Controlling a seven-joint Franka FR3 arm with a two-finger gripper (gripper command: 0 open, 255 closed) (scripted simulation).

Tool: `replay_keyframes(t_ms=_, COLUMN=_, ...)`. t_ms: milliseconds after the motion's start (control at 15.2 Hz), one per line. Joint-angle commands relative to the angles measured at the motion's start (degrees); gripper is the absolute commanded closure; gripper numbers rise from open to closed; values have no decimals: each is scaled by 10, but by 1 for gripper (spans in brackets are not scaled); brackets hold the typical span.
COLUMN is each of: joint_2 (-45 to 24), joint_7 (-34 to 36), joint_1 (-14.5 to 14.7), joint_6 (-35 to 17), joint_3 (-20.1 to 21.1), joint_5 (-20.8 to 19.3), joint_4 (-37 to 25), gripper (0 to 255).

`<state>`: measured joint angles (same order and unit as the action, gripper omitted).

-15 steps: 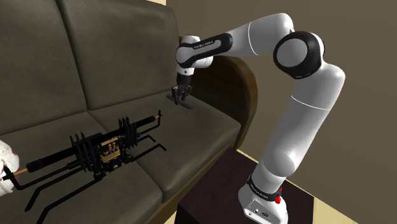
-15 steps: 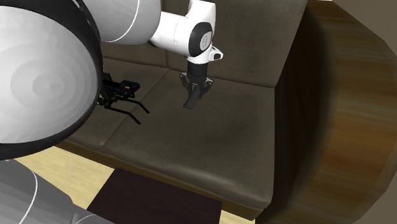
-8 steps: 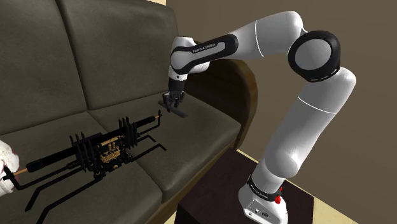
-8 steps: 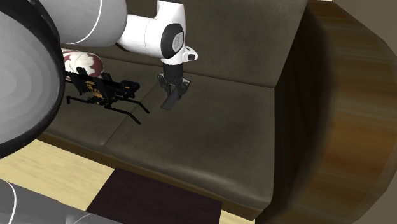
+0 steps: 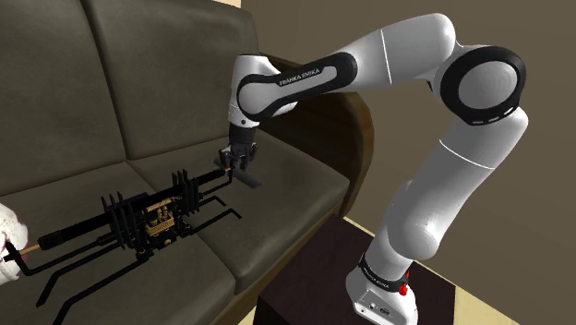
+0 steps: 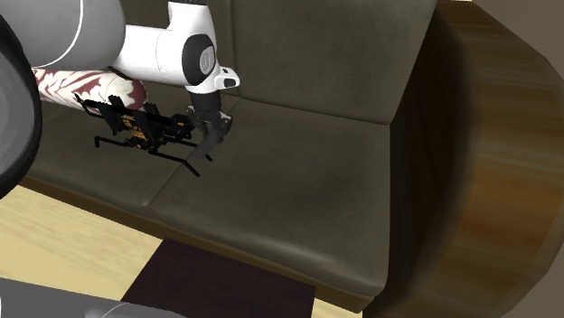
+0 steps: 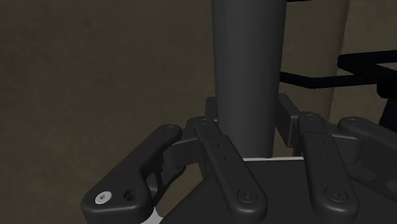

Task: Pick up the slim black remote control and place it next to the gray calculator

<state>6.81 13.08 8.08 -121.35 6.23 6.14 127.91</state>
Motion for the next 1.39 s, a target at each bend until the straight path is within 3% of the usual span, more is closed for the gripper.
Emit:
replay_keyframes(t_ms=0, joint_2=2, joint_7=30, joint_1=13, joint_6=-2, joint_3=17, joint_5=2, joint_4=2, gripper=255)
replay_keyframes(t_ms=726, joint_2=-22, joint_7=190, joint_1=84, joint_6=-13, joint_3=107, joint_5=3, joint_4=-25, gripper=255)
replay_keyframes(t_ms=1320, joint_2=-90, joint_7=322, joint_1=139, joint_6=-19, joint_3=167, joint_5=-28, joint_4=-92, gripper=255)
